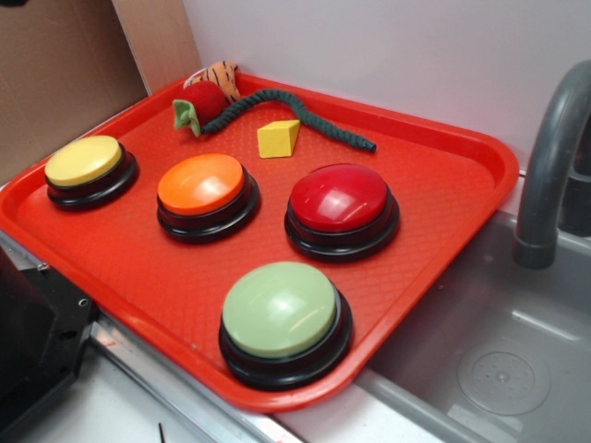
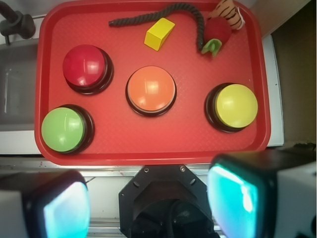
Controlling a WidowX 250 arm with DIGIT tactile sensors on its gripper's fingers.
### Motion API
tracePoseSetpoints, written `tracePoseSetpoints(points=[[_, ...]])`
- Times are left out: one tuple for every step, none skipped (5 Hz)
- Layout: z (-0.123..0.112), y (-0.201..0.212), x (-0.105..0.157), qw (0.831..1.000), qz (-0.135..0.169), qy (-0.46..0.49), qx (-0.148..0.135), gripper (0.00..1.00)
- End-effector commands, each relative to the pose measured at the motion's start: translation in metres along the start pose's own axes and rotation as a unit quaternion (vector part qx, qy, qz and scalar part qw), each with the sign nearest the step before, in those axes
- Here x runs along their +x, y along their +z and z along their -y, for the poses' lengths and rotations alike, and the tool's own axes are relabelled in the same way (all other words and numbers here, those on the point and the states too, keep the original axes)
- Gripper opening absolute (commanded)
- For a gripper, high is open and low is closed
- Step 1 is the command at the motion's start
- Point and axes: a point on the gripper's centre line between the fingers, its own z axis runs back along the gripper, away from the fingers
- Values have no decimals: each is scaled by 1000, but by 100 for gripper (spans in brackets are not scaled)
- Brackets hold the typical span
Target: Push the yellow button.
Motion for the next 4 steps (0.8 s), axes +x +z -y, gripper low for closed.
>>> tracePoseSetpoints(points=[[0, 0, 0, 1000, 0, 0, 0, 100], [-41, -34, 20, 1000, -12, 3, 16, 100], [-75, -64, 28, 999, -18, 6, 43, 100], [-111, -96, 31, 997, -42, 46, 43, 100]])
